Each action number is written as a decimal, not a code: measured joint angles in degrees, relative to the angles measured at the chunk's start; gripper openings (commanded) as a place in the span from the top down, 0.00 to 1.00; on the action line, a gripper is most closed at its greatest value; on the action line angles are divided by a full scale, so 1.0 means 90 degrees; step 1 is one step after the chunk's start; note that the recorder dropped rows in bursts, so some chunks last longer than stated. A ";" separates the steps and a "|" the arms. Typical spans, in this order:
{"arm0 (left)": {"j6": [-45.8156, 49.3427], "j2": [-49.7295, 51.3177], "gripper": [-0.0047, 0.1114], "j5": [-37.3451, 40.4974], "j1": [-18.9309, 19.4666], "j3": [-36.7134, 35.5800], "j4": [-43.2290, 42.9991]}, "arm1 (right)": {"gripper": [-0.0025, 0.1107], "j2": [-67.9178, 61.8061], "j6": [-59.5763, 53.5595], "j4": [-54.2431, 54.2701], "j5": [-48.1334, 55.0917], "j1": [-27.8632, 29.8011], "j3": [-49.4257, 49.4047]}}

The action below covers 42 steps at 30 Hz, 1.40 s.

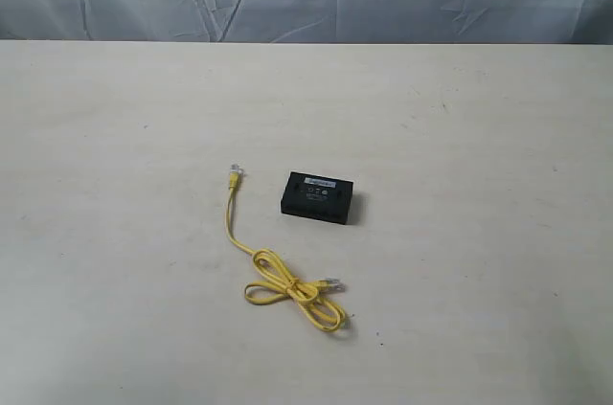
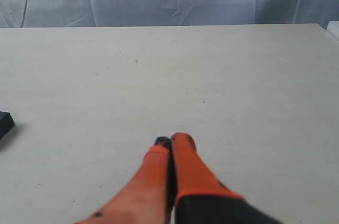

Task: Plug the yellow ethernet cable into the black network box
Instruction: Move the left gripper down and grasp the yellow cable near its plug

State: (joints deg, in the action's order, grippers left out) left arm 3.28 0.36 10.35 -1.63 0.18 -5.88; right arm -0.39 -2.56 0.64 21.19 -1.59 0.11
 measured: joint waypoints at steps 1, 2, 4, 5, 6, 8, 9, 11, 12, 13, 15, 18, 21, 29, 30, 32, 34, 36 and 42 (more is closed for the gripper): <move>0.0004 0.0000 0.96 -0.0305 0.0000 0.0000 0.0000 | 0.98 0.0000 0.0000 0.0000 0.0000 0.0000 0.0000; 0.0014 0.0000 0.96 -0.0640 0.0000 0.0000 0.0000 | 0.98 0.0000 0.0000 0.0000 0.0000 0.0000 0.0000; 0.0014 0.0000 0.96 -0.1359 0.0000 0.0000 0.0000 | 0.98 0.0000 0.0000 0.0000 0.0000 0.0000 0.0000; 0.0014 0.0000 0.96 -0.1639 0.0000 0.0000 0.0000 | 0.98 0.0000 0.0000 0.0000 0.0000 0.0000 0.0000; 0.0014 -0.0003 0.96 -0.1967 0.0000 0.0000 0.0000 | 0.98 0.0000 0.0000 0.0000 0.0000 0.0000 0.0000; 0.0014 -0.0003 0.96 -0.2512 0.0000 0.0000 0.0000 | 0.98 0.0000 0.0000 0.0000 0.0000 0.0000 0.0000; 0.0014 -0.0003 0.96 -0.2763 0.0000 0.0000 0.0000 | 0.98 0.0000 0.0000 0.0000 0.0000 0.0000 0.0000; 0.0014 -0.0013 0.96 -0.3108 0.0000 0.0000 0.0000 | 0.98 0.0000 0.0000 0.0000 0.0000 0.0000 0.0000; 0.0014 -0.0013 0.96 -0.3205 0.0000 0.0000 0.0000 | 0.98 0.0000 0.0000 0.0000 0.0000 0.0000 0.0000; 0.0014 -0.0013 0.96 -0.3268 0.0000 0.0000 0.0000 | 0.98 0.0000 0.0000 0.0000 0.0000 0.0000 0.0000; 0.0014 -0.0013 0.96 -0.3389 0.0000 0.0000 0.0000 | 0.98 0.0000 0.0000 0.0000 0.0000 0.0000 0.0000; 0.0014 -0.0013 0.96 -0.3595 0.0000 0.0000 0.0175 | 0.98 0.0000 0.0000 0.0000 0.0000 0.0000 0.0000; 0.0037 -0.0013 0.96 -0.3089 0.0000 0.0315 0.0571 | 0.98 0.0000 0.0000 0.0000 0.0000 0.0000 0.0000; 0.0333 0.2216 0.96 0.0063 0.0000 0.3298 0.0567 | 0.98 0.0000 0.0000 0.0000 0.0000 0.0000 0.0000; 0.0333 0.2588 0.96 0.0506 0.0000 0.3610 0.0567 | 0.98 0.0000 0.0000 0.0000 0.0000 0.0000 0.0000; 0.0348 0.3563 0.96 0.1610 0.0000 0.4257 0.0567 | 0.98 0.0000 0.0000 0.0000 0.0000 0.0000 0.0000; 0.0348 0.4457 0.96 0.2499 0.0000 0.4641 0.0567 | 0.98 0.0000 0.0000 0.0000 0.0000 0.0000 0.0000; 0.0348 0.5407 0.96 0.2930 0.0000 0.4848 0.0567 | 0.98 0.0000 0.0000 0.0000 0.0000 0.0000 0.0000; 0.0360 0.7714 0.96 0.2992 -0.0786 0.4969 0.0856 | 0.98 0.0000 0.0000 0.0000 -0.0266 0.0000 0.0000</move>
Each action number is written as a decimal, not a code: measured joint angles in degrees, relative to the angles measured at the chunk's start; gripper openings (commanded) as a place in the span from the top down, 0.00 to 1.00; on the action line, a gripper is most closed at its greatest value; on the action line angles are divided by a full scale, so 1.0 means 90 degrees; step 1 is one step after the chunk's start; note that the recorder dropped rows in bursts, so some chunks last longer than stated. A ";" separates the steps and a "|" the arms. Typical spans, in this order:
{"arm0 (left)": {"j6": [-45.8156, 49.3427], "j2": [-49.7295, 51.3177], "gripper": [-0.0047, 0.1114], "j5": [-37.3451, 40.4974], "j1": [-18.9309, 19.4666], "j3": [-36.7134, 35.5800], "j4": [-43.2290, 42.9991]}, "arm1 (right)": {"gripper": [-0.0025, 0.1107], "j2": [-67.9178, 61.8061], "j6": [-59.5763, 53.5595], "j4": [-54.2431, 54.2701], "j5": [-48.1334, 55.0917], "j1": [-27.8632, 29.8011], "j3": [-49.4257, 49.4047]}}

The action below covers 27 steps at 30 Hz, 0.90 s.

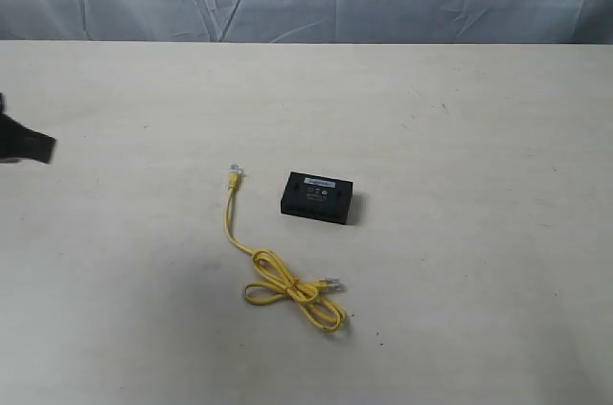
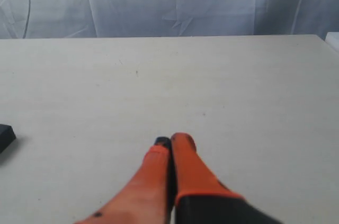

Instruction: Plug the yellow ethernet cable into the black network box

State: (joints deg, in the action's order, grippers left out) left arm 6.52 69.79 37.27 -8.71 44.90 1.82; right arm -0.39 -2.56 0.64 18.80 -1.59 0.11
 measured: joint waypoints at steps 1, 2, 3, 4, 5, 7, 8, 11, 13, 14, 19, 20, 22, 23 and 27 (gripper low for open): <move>-0.0016 0.0261 0.96 -0.0099 -0.0224 0.0004 0.0044 | 0.98 0.0000 0.0000 0.0000 -0.0090 0.0000 0.0000; -0.0047 0.0578 0.96 -0.0167 -0.0437 0.0018 0.0143 | 0.98 0.0000 0.0000 0.0000 -0.0209 0.0000 0.0000; -0.0058 0.0893 0.96 -0.0215 -0.0631 0.0084 0.0270 | 0.98 0.0000 0.0000 0.0000 -0.0333 0.0000 0.0000; -0.0077 0.1195 0.96 -0.0232 -0.0769 0.0171 0.0391 | 0.98 0.0000 0.0000 0.0000 -0.0416 0.0000 0.0000; -0.0091 0.1495 0.96 -0.0252 -0.0929 0.0285 0.0554 | 0.98 0.0000 0.0000 0.0000 -0.0523 0.0000 0.0000; -0.0116 0.2011 0.96 -0.0296 -0.1191 0.0546 0.0803 | 0.98 0.0000 0.0000 0.0000 -0.0690 0.0000 0.0000; -0.0147 0.2281 0.96 -0.0326 -0.1319 0.0718 0.0912 | 0.98 0.0000 0.0000 0.0000 -0.0740 0.0000 0.0000; -0.0177 0.2972 0.96 -0.0395 -0.1621 0.1261 0.1281 | 0.98 0.0000 0.0000 0.0000 -0.0811 0.0000 0.0000; -0.0194 0.3419 0.96 -0.0435 -0.1799 0.1651 0.1465 | 0.98 0.0000 0.0000 0.0000 -0.0826 0.0000 0.0000; -0.0194 0.3629 0.95 -0.0435 -0.1877 0.1833 0.1559 | 0.98 0.0000 0.0000 0.0000 -0.0826 0.0000 0.0000; -0.0194 0.4373 0.83 -0.0472 -0.2143 0.2338 0.1794 | 0.98 0.0000 0.0000 0.0000 -0.0826 0.0000 0.0000; -0.0194 0.4465 0.79 -0.0472 -0.2161 0.2376 0.1832 | 0.98 0.0000 0.0000 0.0000 -0.0826 0.0000 0.0000; -0.0194 0.4573 0.73 -0.0542 -0.2186 0.2406 0.1835 | 0.98 0.0000 0.0000 0.0000 -0.0826 0.0000 0.0000; -0.0194 0.4603 0.70 -0.0573 -0.2186 0.2406 0.1835 | 0.98 0.0000 0.0000 0.0000 -0.0826 0.0000 0.0000; -0.0194 0.4617 0.70 -0.0754 -0.2186 0.2422 0.1835 | 0.98 0.0000 0.0000 0.0038 -0.0826 0.0000 0.0000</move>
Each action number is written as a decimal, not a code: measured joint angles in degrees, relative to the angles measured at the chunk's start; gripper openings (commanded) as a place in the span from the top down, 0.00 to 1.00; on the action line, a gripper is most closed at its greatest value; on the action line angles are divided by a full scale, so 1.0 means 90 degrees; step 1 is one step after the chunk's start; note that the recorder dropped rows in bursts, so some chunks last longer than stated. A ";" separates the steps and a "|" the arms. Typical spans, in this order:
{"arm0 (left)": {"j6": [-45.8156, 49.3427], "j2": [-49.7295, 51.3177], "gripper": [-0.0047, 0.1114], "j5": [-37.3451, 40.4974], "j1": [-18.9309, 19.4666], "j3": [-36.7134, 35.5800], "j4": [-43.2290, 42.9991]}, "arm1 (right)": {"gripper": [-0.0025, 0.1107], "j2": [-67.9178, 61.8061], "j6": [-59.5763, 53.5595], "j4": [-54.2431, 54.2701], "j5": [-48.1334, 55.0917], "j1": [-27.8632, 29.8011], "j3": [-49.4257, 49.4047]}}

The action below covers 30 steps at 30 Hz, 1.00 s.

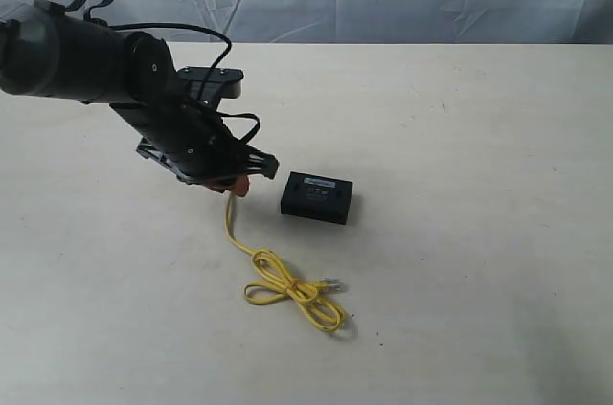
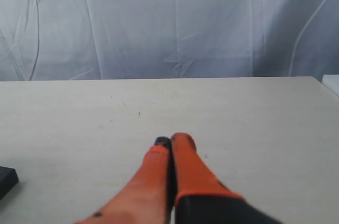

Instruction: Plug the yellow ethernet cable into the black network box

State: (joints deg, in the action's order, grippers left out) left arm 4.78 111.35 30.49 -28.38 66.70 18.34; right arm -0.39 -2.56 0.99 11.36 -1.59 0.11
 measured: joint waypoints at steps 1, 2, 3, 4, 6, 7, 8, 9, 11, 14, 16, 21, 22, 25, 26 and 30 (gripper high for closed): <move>0.0000 0.0031 0.70 -0.0046 0.0000 0.0000 -0.0012 | 0.98 0.0000 0.0000 0.0022 0.0000 0.0000 0.0000; 0.0000 0.0051 0.70 -0.0094 0.0000 0.0012 -0.0012 | 0.98 0.0000 0.0000 0.0039 0.0000 0.0000 0.0000; 0.0000 0.0101 0.70 -0.0128 0.0000 0.0005 -0.0012 | 0.98 0.0000 0.0000 0.0039 0.0000 0.0000 0.0000; 0.0000 0.0154 0.70 -0.0157 0.0000 0.0005 -0.0012 | 0.98 0.0000 0.0000 0.0052 0.0000 0.0000 0.0000; 0.0000 0.0266 0.70 -0.0169 0.0000 0.0005 -0.0012 | 0.98 0.0000 0.0000 0.0066 0.0000 0.0000 0.0000; 0.0000 0.0330 0.70 -0.0169 0.0000 0.0005 -0.0012 | 0.98 0.0000 0.0000 0.0066 0.0000 0.0000 0.0000; 0.0000 0.0384 0.70 -0.0169 0.0000 0.0005 -0.0012 | 0.98 0.0000 0.0000 0.0066 0.0000 0.0000 0.0000; 0.0000 0.0417 0.70 -0.0169 0.0000 0.0005 -0.0012 | 0.98 0.0000 0.0000 0.0066 0.0000 0.0000 0.0000; 0.0000 0.0434 0.74 -0.0186 0.0000 0.0005 -0.0026 | 0.98 0.0000 0.0000 0.0066 0.0000 0.0000 0.0000; 0.0000 0.0434 0.90 -0.0210 -0.0002 0.0005 -0.0205 | 0.98 0.0000 0.0000 0.0066 0.0000 0.0000 0.0000; -0.0002 0.0434 0.96 -0.0155 -0.0002 0.0005 -0.0475 | 0.98 0.0000 0.0000 0.0066 0.0000 0.0000 0.0000; 0.0465 0.0353 0.96 0.0132 -0.0015 0.0015 -0.1071 | 0.98 0.0000 0.0000 0.0092 0.0000 0.0000 0.0000; 0.0964 0.0219 0.96 0.0343 -0.0015 0.0015 -0.1112 | 0.98 0.0000 0.0000 0.0104 -0.0039 0.0000 0.0000; 0.2199 -0.0274 0.96 0.0965 -0.0026 0.0015 -0.1140 | 0.98 0.0000 0.0000 0.0104 -0.0552 0.0000 0.0000; 0.2463 -0.0386 0.96 0.1134 -0.0026 0.0015 -0.1140 | 0.98 0.0000 0.0000 0.0104 -0.0793 0.0000 0.0000; 0.3144 -0.0475 0.96 0.1488 -0.0026 -0.0031 -0.1167 | 0.98 0.0010 0.0000 0.0104 -0.1882 0.0000 0.0000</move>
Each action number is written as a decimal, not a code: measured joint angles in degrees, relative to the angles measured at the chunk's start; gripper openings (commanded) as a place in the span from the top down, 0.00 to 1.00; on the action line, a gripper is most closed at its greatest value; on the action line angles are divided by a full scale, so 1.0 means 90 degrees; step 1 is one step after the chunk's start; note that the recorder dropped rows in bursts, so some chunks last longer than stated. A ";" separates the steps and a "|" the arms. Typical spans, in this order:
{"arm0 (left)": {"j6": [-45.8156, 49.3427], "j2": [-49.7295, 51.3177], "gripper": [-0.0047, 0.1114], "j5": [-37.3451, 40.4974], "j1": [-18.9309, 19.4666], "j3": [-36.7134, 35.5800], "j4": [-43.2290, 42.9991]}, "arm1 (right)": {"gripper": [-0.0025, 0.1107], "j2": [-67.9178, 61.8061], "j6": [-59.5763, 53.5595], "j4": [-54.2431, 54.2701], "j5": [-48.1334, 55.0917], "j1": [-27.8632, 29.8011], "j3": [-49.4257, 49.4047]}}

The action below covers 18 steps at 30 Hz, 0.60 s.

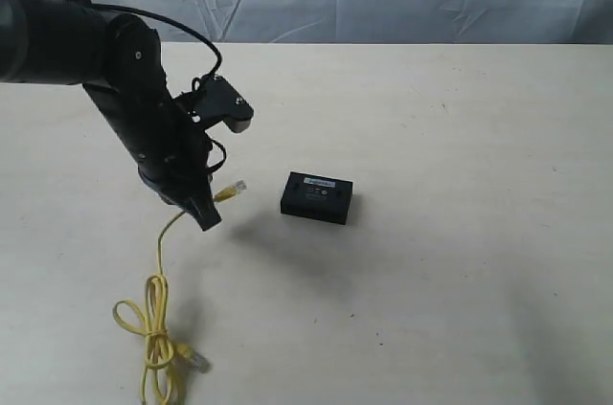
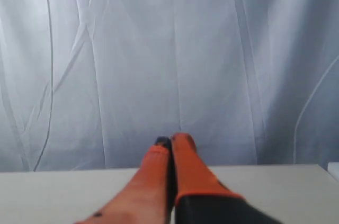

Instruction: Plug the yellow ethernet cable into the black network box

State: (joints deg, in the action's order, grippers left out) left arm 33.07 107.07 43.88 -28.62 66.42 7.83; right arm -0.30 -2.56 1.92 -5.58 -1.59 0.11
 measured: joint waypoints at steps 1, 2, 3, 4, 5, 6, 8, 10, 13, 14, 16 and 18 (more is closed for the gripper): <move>0.0042 0.0000 0.96 -0.0118 0.0000 -0.0110 0.0000 | 0.98 0.0000 0.0000 0.0000 -0.0314 0.0000 0.0000; 0.0089 -0.0011 0.96 -0.0328 0.0000 -0.0266 0.0020 | 0.98 0.0000 0.0000 0.0000 -0.0545 0.0000 0.0000; 0.0176 -0.0061 0.96 -0.0676 0.0000 -0.0529 0.0131 | 0.99 0.0000 0.0000 0.0070 -0.0784 0.0000 0.0000; 0.0262 -0.0126 0.96 -0.0908 0.0000 -0.0726 0.0219 | 0.99 0.0000 0.0000 0.0212 -0.0835 0.0000 0.0000; 0.0357 -0.0212 0.96 -0.1124 0.0000 -0.0923 0.0317 | 0.99 0.0000 0.0027 0.0416 -0.0797 0.0000 0.0000; 0.0425 -0.0290 0.96 -0.1268 0.0000 -0.1070 0.0388 | 0.99 0.0000 0.0047 0.0625 -0.0572 0.0000 0.0057; 0.0525 -0.0495 0.96 -0.1475 0.0000 -0.1365 0.0485 | 0.99 -0.0237 0.0059 0.0808 0.0138 0.0000 0.0347; 0.0565 -0.0627 0.96 -0.1547 0.0000 -0.1501 0.0494 | 0.99 -0.0709 0.0062 0.0795 0.0747 0.0010 0.0734; 0.0590 -0.0727 0.96 -0.1537 0.0000 -0.1539 0.0620 | 0.99 -0.1864 0.0062 0.0776 0.1826 0.0010 0.1484; 0.0590 -0.0727 0.96 -0.1537 0.0000 -0.1549 0.0677 | 0.99 -0.2485 0.0062 0.0826 0.2176 0.0010 0.1860; 0.0601 -0.0727 0.96 -0.1537 0.0000 -0.1562 0.0844 | 0.99 -0.3495 0.0062 0.1102 0.2876 0.0010 0.2480; 0.0601 -0.0727 0.96 -0.1524 0.0000 -0.1573 0.0939 | 0.99 -0.4551 -0.0141 0.1508 0.3438 -0.0062 0.3117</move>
State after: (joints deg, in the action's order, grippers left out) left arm 38.48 100.53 30.17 -28.62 52.26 16.29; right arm -41.27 -3.84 15.49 25.37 -2.14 28.17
